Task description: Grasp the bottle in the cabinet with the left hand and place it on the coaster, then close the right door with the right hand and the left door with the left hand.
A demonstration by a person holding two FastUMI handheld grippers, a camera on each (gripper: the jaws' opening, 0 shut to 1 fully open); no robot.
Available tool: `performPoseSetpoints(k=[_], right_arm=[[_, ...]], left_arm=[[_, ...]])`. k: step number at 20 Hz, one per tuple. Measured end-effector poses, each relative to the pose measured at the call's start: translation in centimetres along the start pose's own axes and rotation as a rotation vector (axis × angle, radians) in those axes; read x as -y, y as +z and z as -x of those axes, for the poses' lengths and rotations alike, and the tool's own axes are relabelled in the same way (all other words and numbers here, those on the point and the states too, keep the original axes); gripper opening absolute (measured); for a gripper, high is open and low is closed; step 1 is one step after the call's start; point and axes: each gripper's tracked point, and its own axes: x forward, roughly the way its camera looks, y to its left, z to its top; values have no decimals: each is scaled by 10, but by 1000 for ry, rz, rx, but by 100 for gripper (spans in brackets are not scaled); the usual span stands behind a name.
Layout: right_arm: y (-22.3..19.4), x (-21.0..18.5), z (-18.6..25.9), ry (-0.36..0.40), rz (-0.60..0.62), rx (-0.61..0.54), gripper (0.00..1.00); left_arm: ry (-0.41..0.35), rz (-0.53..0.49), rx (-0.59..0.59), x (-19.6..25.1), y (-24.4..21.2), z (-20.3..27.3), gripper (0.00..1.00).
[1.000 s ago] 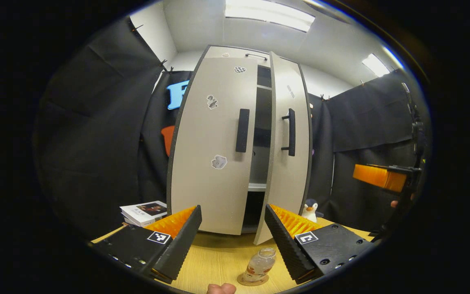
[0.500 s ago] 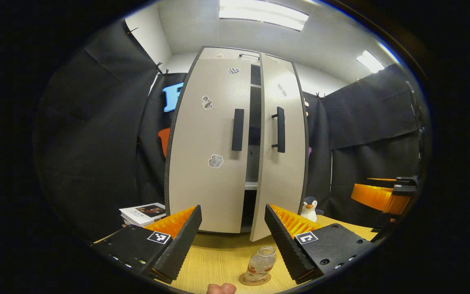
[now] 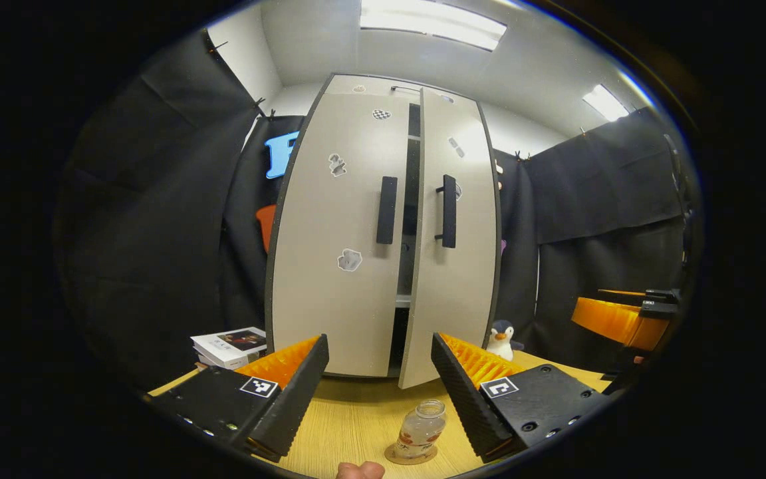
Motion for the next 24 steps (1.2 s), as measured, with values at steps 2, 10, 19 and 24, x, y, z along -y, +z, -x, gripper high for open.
performPoseSetpoints(k=[2,10,19,24], right_arm=[[0,2,0,-6,-10,3,98],[1,13,0,-22,-21,16,98],[-1,14,-1,-2,-14,7,98],[-2,8,-3,14,-23,-3,98]], left_arm=[[-1,1,-5,2,-1,0,99],[-2,6,0,5,4,1,95],[24,18,-5,3,3,0,95],[25,12,-3,3,3,-1,95]])
